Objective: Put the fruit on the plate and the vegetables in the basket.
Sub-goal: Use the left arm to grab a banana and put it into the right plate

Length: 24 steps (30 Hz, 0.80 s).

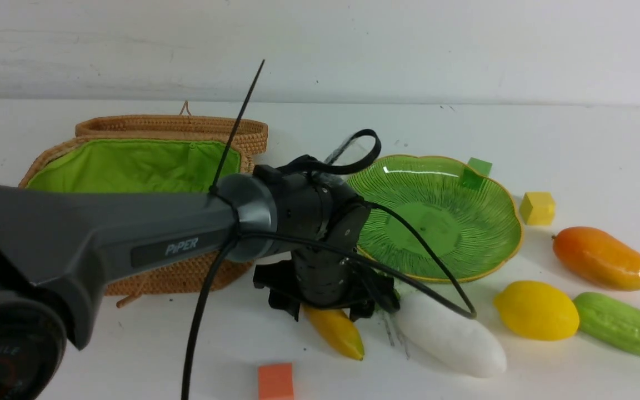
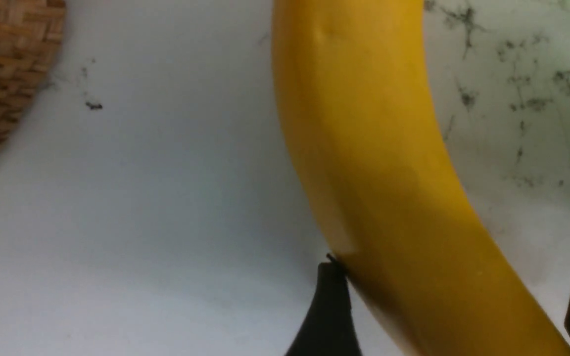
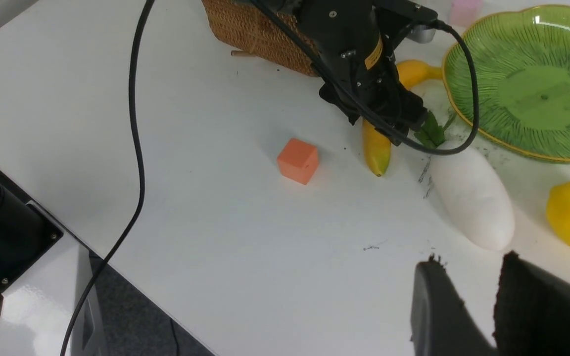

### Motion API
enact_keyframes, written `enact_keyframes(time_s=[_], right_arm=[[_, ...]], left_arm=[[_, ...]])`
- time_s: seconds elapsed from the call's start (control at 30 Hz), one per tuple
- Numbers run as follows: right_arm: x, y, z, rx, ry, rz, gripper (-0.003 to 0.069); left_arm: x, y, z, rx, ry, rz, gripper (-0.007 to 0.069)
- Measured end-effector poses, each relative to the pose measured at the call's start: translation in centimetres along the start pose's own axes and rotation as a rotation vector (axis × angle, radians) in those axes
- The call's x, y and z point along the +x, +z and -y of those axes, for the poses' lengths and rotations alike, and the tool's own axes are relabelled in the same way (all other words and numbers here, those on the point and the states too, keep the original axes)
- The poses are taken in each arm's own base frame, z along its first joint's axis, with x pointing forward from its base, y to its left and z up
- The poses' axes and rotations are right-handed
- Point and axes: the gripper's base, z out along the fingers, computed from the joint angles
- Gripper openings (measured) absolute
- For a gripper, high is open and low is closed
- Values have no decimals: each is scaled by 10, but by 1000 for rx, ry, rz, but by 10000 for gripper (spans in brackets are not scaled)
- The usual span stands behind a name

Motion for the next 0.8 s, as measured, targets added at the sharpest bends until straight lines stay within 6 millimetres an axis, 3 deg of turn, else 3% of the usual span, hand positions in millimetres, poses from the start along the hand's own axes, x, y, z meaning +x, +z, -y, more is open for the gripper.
enact_keyframes(time_s=[0.27,0.3,0.8], right_arm=[[0,0,0,0,0,0,195],[0,0,0,0,0,0,195],[-1,0,-2,-18,6,6,204]], left_arm=[[3,0,-3,-32,-5,-30,367],[3,0,-4,-40,-6,-38,313],[2,-1,-9,-90,1,-22,307]])
